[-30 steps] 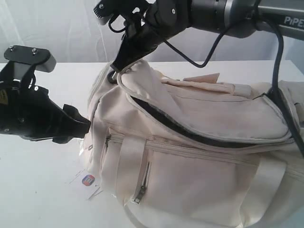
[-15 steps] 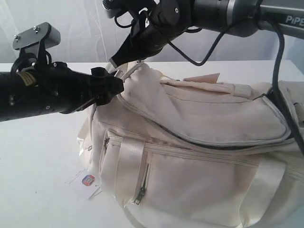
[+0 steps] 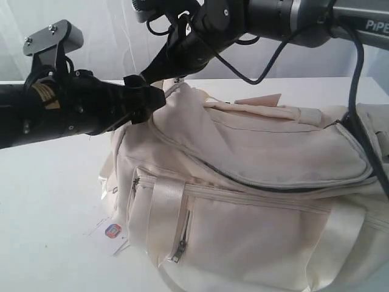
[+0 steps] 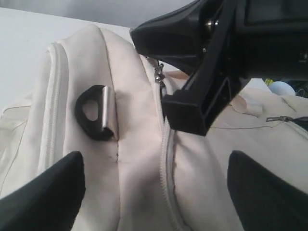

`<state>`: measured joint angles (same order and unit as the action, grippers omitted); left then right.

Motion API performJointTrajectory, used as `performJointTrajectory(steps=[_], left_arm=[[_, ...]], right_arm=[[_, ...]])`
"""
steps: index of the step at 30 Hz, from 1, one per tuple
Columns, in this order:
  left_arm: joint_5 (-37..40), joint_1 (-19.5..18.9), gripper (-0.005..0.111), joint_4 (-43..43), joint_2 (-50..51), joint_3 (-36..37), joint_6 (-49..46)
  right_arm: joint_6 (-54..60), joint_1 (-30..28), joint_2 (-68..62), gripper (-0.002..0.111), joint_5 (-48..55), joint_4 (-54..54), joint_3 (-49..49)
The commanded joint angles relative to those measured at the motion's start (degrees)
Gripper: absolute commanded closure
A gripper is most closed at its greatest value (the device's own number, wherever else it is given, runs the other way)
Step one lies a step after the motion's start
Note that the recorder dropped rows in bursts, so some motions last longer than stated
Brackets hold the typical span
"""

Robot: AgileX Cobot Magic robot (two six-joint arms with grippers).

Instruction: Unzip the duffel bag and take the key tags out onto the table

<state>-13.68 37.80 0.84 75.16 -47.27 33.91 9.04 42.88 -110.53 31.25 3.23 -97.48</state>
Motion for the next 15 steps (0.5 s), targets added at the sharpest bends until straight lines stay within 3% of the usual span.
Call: performJointTrajectory(steps=[1, 5, 10, 15], left_arm=[[4.4, 0.7, 0.025, 1.4, 1.8, -1.0, 1.0], [3.0, 2.4, 0.028, 2.7, 2.4, -0.9, 0.3], [1.7, 3.5, 0.039, 6.0, 0.1, -0.9, 0.5], [2.8, 3.6, 0.04, 6.1, 0.1, -0.9, 0.9]], right_arm=[[-0.5, -0.6, 0.9, 0.108, -0.2, -2.5, -0.1], [-0.5, -0.6, 1.9, 0.108, -0.2, -3.7, -0.1], [-0.5, -0.6, 2.5, 0.108, 0.1, -3.7, -0.1], [-2.8, -0.6, 2.5, 0.108, 0.2, -3.7, -0.1]])
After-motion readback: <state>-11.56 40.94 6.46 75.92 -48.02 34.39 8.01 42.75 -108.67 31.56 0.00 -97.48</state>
